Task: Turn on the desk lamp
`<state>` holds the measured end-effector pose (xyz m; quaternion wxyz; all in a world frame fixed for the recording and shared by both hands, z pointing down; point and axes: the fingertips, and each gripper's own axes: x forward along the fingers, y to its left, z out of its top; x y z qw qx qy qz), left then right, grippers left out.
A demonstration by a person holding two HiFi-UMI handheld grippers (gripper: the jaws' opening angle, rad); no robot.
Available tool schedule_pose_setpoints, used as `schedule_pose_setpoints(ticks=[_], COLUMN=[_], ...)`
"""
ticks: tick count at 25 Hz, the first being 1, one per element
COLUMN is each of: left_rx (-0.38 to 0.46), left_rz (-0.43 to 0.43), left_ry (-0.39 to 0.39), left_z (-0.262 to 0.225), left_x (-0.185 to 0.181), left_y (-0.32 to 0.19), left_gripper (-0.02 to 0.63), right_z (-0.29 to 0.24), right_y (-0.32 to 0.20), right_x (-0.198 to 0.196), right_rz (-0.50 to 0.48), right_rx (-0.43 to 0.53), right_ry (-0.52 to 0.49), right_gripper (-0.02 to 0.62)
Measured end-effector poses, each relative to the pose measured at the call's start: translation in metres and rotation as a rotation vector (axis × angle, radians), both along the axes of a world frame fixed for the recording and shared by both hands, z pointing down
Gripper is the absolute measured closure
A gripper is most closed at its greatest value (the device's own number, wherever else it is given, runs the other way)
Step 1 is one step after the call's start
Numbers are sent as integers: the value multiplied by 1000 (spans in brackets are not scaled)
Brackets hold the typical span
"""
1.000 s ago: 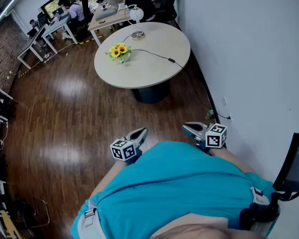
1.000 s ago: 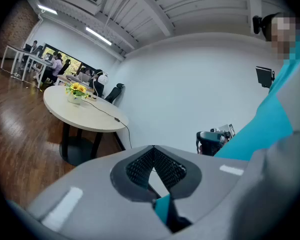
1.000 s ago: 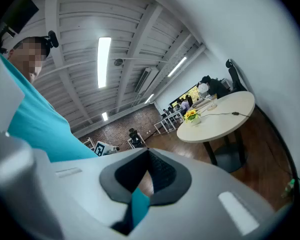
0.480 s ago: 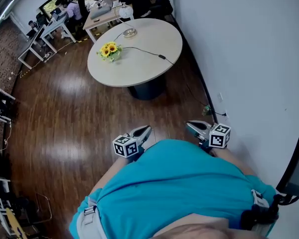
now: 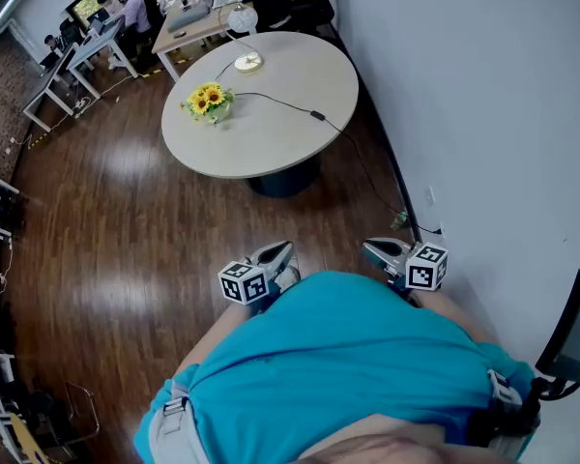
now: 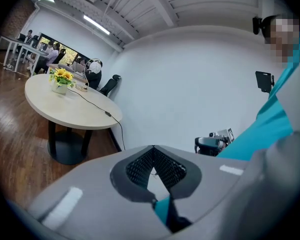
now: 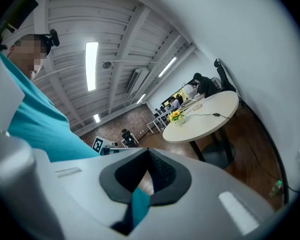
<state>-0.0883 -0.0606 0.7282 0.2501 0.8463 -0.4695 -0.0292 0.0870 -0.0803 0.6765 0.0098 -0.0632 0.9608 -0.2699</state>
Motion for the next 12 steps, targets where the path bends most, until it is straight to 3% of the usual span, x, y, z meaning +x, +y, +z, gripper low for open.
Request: schedule_pose_setpoints(ticks=[4, 8, 12], left_rx=[11, 19, 13], left_rz=[19, 116, 158], left_ry=[41, -6, -8], left_z=[-12, -48, -39], left_x=[-66, -103, -150], left_y=[-70, -107, -162], left_gripper=[584, 583, 583], right_z=[-14, -53, -50], right_y=[-59, -89, -138], right_x=[-61, -112, -165], right_rz=[52, 85, 114], right_rx=[18, 27, 8], right_ry=[38, 59, 67], right_gripper=[594, 594, 594])
